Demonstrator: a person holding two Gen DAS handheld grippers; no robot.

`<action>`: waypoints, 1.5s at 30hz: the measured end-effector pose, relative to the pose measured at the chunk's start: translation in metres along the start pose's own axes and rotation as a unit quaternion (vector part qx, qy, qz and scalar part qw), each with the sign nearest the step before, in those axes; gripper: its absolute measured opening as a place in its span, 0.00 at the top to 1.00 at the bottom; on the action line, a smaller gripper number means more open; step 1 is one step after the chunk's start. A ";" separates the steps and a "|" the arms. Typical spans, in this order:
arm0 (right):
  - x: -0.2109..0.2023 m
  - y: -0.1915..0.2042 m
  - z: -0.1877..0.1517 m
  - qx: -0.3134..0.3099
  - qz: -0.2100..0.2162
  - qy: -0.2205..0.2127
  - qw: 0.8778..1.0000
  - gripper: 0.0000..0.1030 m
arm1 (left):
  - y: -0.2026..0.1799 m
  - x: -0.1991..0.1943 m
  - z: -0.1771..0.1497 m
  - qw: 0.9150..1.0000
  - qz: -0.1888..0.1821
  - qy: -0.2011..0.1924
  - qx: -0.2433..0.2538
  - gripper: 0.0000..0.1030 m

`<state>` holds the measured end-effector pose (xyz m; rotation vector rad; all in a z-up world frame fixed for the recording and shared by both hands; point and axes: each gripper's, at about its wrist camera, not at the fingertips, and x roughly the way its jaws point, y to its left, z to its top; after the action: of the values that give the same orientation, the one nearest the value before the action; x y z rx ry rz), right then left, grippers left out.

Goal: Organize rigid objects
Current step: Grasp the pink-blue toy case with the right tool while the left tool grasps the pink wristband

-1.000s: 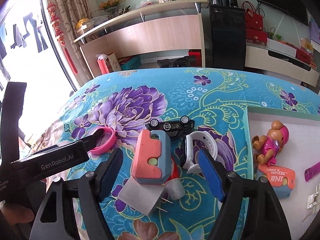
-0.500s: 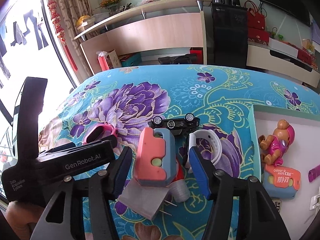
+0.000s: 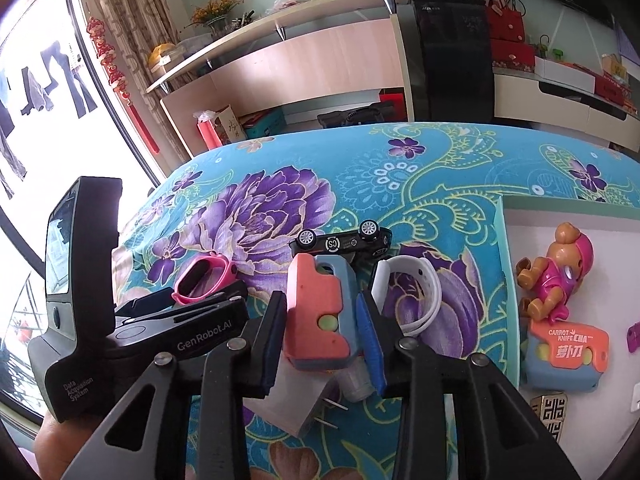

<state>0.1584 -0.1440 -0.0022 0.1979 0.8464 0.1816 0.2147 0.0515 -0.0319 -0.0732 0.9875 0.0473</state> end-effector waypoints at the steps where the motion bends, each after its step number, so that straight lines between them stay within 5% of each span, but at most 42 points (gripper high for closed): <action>1: -0.001 -0.001 0.000 0.001 0.001 0.000 1.000 0.64 | 0.000 0.000 0.000 1.000 0.001 -0.002 0.001 0.32; 17: -0.004 -0.007 0.000 0.010 0.019 -0.004 1.000 0.71 | 0.005 -0.023 -0.007 0.999 0.021 -0.011 -0.026 0.38; 25: -0.001 -0.001 -0.001 -0.008 0.013 0.000 1.000 0.61 | 0.029 -0.036 -0.011 0.998 0.027 -0.014 -0.063 0.38; 45: 0.013 0.015 -0.002 -0.062 -0.039 -0.001 0.997 0.59 | 0.039 -0.042 -0.012 0.996 0.007 -0.010 -0.084 0.38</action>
<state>0.1640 -0.1259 -0.0090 0.0483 0.8364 0.1611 0.1788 0.0890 -0.0054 -0.2201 0.9619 0.1447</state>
